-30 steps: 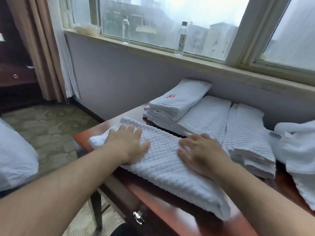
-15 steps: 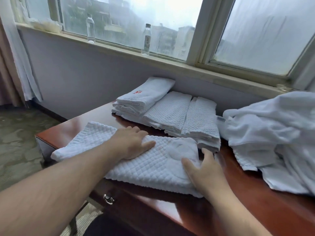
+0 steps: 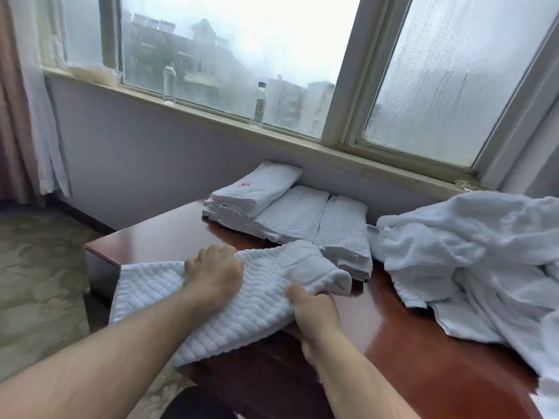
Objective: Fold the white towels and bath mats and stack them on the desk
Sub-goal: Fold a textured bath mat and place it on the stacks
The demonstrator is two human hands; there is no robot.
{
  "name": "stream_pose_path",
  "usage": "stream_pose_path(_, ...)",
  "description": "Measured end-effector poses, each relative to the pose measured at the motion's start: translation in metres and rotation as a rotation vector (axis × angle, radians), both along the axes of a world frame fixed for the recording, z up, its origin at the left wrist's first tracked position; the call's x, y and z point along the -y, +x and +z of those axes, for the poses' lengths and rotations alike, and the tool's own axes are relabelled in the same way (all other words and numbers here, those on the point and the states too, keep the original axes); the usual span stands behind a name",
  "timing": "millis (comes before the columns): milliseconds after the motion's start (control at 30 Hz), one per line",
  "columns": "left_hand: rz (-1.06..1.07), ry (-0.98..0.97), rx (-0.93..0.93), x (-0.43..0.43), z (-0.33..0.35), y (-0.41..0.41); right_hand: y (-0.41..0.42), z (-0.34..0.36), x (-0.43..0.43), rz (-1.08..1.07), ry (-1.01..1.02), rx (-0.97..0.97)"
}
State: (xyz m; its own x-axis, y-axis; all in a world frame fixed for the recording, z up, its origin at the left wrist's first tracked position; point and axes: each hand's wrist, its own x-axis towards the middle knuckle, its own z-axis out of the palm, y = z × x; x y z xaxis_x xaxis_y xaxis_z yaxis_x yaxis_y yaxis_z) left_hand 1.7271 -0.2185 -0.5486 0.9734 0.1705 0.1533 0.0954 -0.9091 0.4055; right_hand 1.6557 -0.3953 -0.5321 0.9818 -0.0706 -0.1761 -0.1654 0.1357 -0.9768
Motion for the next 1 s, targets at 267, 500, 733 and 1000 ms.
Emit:
stream_pose_path(267, -0.312, -0.201, -0.033, -0.033, 0.010, -0.004, 0.013, 0.049, 0.024, -0.130, -0.154, 0.381)
stream_pose_path(500, -0.244, -0.608, 0.232, 0.005, 0.024, 0.004, 0.041, 0.052, 0.047, 0.196, 0.092, 0.195)
stream_pose_path(733, -0.538, -1.107, -0.284, -0.009, 0.017, 0.025, 0.106, 0.055, 0.056, 0.049, 0.101, 0.152)
stream_pose_path(1000, -0.628, -1.267, -0.347, 0.006, 0.060, 0.106, 0.210, 0.115, 0.075, -0.016, 0.119, 0.237)
